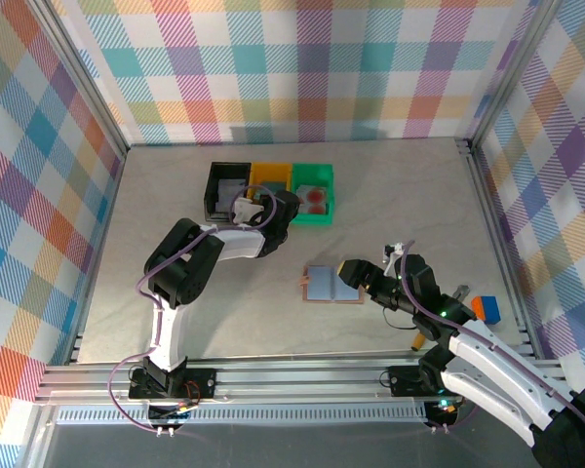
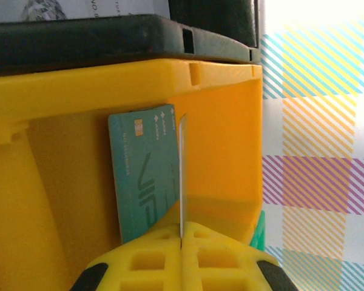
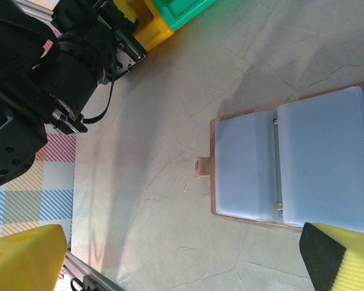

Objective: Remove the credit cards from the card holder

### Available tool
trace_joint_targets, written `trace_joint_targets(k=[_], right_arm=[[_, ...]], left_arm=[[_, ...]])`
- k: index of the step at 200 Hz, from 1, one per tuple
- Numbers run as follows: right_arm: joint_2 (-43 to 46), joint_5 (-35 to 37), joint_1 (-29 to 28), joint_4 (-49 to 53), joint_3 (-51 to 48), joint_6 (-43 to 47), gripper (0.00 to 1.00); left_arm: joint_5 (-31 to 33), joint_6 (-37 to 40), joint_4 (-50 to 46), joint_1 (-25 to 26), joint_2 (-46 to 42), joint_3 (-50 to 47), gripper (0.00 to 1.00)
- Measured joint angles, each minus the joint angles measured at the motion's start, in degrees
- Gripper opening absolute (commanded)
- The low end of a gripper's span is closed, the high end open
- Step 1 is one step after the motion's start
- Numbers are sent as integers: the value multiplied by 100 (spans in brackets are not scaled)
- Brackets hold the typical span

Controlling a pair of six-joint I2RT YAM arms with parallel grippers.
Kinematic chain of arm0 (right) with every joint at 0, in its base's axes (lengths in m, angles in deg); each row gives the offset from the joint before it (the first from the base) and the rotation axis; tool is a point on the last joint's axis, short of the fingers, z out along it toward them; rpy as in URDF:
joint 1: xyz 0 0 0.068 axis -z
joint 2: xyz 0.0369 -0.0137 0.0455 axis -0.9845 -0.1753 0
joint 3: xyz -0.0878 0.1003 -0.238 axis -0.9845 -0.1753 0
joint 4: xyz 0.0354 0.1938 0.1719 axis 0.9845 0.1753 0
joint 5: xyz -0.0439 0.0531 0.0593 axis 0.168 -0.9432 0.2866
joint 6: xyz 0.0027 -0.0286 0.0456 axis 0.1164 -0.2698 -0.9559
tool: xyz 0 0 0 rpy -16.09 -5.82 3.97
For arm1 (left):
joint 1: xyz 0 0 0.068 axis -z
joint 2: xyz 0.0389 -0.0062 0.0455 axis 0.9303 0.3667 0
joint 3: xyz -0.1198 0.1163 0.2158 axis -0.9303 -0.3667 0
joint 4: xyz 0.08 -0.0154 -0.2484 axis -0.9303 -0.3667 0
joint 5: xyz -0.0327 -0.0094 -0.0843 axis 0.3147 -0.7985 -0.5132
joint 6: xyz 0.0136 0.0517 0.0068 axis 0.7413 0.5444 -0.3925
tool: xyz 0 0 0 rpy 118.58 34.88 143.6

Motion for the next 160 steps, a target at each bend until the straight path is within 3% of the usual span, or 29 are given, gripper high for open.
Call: trace_joint_targets(k=[97,160], right_arm=[[-13,-22,33,2,0,44,99],[-15,-79,37,2,0,66,99]], left_arm=[[-101,-243,-444,0,-4,146,27],[-138,-299,-793,9,-76,216,33]])
